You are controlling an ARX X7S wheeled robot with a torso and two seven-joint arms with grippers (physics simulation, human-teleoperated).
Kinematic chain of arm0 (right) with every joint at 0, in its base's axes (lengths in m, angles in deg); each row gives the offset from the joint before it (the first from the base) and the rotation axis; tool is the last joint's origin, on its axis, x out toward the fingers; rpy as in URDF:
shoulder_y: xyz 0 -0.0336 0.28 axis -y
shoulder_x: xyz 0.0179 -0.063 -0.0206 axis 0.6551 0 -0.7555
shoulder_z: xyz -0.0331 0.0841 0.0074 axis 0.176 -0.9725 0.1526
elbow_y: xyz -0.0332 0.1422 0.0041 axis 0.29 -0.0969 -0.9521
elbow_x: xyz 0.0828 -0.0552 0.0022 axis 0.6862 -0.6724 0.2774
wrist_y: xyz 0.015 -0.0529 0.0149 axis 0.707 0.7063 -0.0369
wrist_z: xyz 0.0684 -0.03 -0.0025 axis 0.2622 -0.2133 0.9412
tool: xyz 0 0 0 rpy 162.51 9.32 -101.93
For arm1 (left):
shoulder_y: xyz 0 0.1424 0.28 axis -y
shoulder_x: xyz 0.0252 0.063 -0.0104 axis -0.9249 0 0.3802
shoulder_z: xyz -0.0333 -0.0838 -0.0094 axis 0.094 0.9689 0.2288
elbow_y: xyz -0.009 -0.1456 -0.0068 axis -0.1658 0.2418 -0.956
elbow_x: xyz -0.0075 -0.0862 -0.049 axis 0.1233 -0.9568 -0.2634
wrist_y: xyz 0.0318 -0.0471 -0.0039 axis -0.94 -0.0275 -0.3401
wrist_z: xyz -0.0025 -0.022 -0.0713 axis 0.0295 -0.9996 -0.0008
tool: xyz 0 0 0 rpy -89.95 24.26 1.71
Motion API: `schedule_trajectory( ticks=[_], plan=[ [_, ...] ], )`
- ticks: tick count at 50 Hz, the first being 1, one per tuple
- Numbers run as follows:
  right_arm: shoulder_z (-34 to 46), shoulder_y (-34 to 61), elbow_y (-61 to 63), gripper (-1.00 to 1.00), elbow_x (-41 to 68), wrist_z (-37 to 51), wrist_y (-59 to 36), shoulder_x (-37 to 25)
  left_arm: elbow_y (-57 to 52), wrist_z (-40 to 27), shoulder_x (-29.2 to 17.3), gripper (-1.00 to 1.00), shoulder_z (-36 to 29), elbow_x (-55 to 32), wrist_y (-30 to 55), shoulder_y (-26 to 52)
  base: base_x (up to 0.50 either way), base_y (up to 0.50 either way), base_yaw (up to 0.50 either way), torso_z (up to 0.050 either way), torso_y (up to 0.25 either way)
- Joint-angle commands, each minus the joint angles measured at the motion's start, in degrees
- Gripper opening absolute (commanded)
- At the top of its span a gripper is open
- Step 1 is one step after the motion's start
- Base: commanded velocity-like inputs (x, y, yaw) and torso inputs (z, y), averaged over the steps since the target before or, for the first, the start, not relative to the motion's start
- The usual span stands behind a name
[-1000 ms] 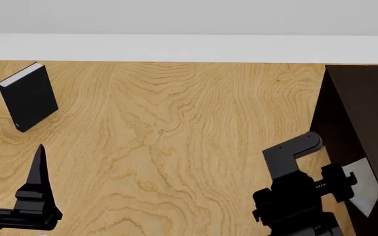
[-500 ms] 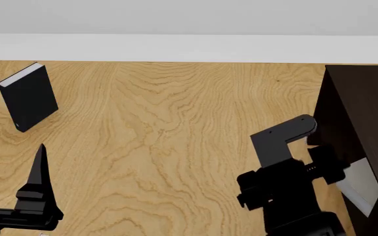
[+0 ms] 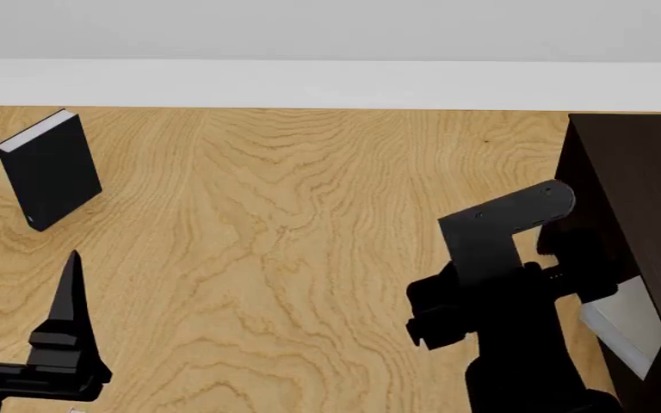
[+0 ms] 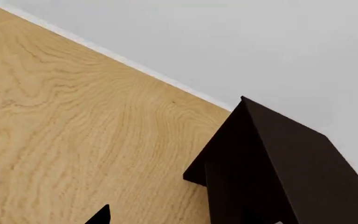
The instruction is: Pick up the book on the right and place it on the cabinet shelf.
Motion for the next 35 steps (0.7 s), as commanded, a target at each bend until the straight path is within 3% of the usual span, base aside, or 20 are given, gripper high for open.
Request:
schedule_trajectory(
  ticks=[1, 20, 35],
  plan=[
    [-2.17, -2.21, 8.17, 1.0, 0.83, 1.12, -2.43, -1.01, 0.48, 0.05, 0.06, 1.0, -0.11, -0.03, -0.21, 0.25, 0.0, 0.0, 0.0, 0.0, 0.0],
    [-9.5, -8.5, 24.57, 1.0, 4.45, 2.59, -4.72, -1.29, 1.97, 0.73, 0.31, 1.0, 0.04, -0.39, -1.49, 0.55, 0.0, 0.0, 0.0, 0.0, 0.0],
    [-11.46, -13.83, 30.63, 1.0, 5.17, 4.19, -4.22, -0.97, 3.66, 1.68, 0.44, 1.0, 0.23, -0.73, -2.86, 0.65, 0.0, 0.0, 0.0, 0.0, 0.0]
  ],
)
